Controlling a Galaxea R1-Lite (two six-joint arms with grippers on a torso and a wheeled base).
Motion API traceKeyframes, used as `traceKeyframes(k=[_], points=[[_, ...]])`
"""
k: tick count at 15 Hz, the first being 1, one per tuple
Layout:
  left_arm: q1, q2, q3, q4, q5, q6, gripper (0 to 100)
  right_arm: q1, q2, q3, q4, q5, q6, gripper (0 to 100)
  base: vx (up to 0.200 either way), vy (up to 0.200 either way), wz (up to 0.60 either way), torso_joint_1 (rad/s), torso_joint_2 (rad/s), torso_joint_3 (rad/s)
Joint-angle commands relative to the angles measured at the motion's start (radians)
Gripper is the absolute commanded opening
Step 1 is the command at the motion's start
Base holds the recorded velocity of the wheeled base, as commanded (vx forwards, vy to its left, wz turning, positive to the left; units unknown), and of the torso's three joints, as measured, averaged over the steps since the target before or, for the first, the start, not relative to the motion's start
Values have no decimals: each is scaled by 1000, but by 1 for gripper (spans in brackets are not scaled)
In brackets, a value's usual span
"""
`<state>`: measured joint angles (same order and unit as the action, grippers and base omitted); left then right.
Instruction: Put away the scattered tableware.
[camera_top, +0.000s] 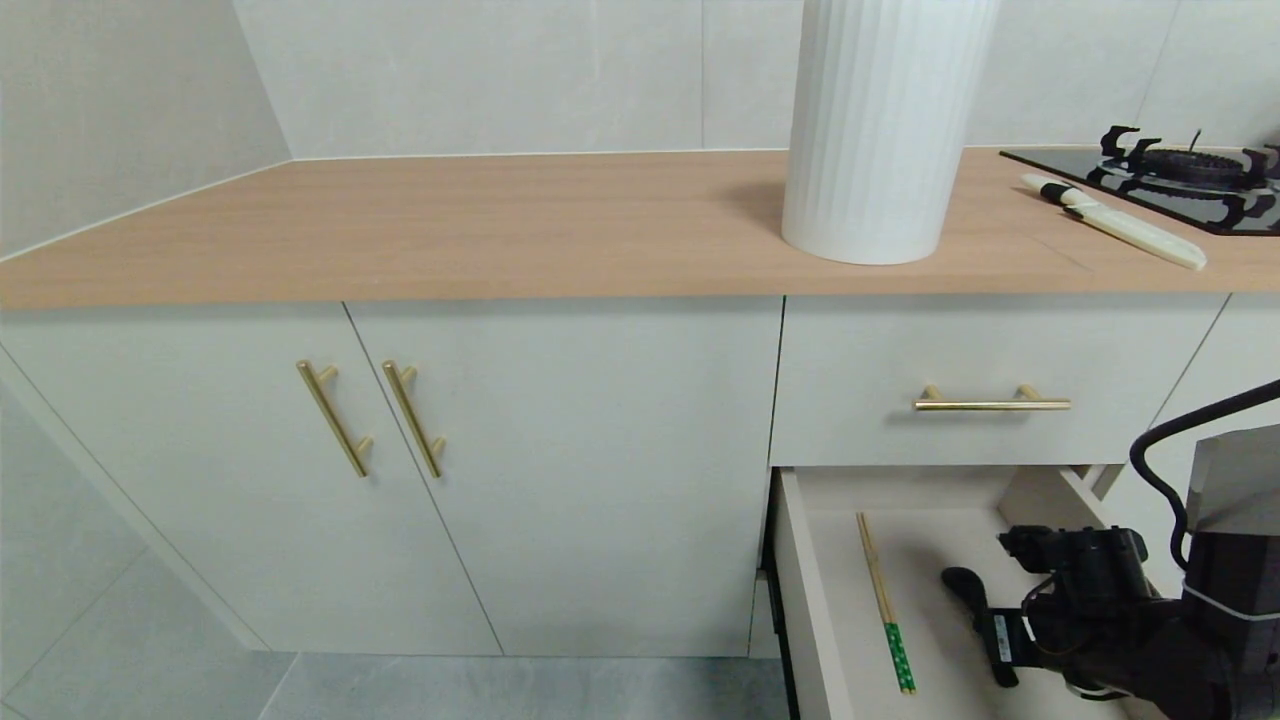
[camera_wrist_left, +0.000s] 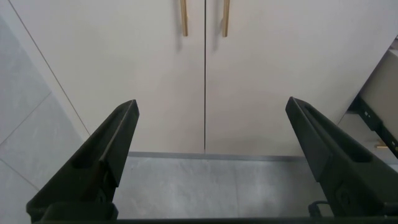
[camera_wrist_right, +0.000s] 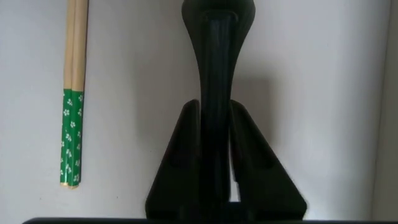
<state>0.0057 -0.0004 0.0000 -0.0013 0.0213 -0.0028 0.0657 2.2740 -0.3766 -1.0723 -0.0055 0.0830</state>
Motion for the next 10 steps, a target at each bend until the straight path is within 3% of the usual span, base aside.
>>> traceKeyframes(k=[1, 5, 6, 8, 10], points=[[0, 0, 0, 0, 0, 0, 100, 0, -24, 5, -1, -1, 0, 100, 0, 0, 0, 0, 0, 0], [0, 0, 0, 0, 0, 0, 100, 0, -107, 28, 0, 1, -2, 100, 0, 0, 0, 0, 0, 0], [0, 0, 0, 0, 0, 0, 100, 0, -228, 48, 14, -1, -5, 100, 0, 0, 0, 0, 0, 0], [0, 0, 0, 0, 0, 0, 100, 6, -369, 51, 107, -1, -8, 100, 0, 0, 0, 0, 0, 0], [0, 0, 0, 0, 0, 0, 100, 19, -519, 13, 288, 1, -8, 100, 0, 0, 0, 0, 0, 0]])
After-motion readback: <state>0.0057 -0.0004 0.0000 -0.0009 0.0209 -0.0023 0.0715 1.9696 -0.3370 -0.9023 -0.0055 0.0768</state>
